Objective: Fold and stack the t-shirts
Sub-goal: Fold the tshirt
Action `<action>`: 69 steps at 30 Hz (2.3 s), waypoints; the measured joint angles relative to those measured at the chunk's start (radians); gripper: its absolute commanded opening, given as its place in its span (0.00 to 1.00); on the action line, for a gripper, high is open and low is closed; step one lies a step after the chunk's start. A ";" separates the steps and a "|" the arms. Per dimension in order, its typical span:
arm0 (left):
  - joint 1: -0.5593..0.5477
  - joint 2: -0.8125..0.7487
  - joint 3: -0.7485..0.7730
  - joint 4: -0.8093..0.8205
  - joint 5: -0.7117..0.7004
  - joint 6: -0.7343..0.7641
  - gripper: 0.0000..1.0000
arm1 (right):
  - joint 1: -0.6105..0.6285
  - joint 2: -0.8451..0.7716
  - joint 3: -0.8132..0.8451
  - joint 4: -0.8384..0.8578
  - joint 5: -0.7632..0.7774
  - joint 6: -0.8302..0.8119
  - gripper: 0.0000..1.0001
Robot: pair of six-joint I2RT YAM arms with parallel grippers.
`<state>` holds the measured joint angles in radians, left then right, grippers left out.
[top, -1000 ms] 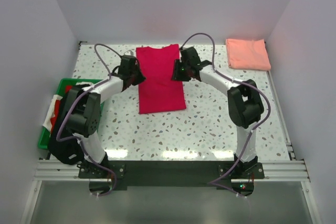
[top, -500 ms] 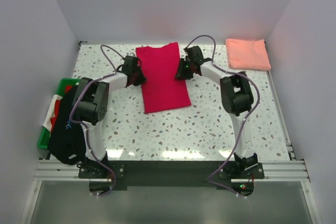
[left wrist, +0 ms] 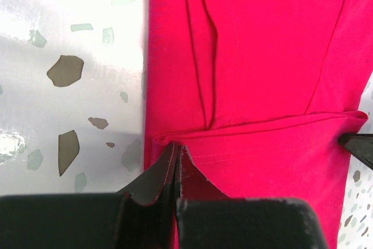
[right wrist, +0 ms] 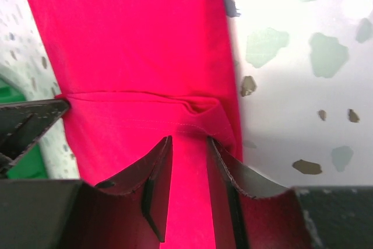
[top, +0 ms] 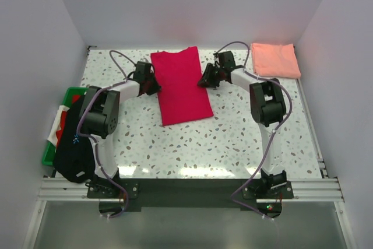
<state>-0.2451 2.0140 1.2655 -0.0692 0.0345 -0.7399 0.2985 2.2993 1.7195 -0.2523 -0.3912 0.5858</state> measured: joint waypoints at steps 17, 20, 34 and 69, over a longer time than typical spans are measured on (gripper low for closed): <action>0.047 -0.047 0.010 0.062 0.168 -0.004 0.29 | -0.122 -0.082 -0.222 0.123 -0.163 0.161 0.36; 0.051 -0.136 -0.050 0.091 0.172 -0.026 0.32 | -0.120 -0.181 -0.349 0.121 -0.114 0.153 0.38; -0.026 -0.543 -0.692 0.214 0.180 -0.159 0.45 | -0.052 -0.490 -0.732 0.132 0.043 0.084 0.42; -0.156 -0.508 -0.772 0.320 0.080 -0.267 0.07 | 0.056 -0.552 -0.846 0.249 0.131 0.094 0.19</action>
<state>-0.4015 1.5063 0.4931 0.2504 0.1146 -1.0069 0.3550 1.7473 0.8734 -0.0036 -0.2600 0.6800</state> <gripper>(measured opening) 0.144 0.232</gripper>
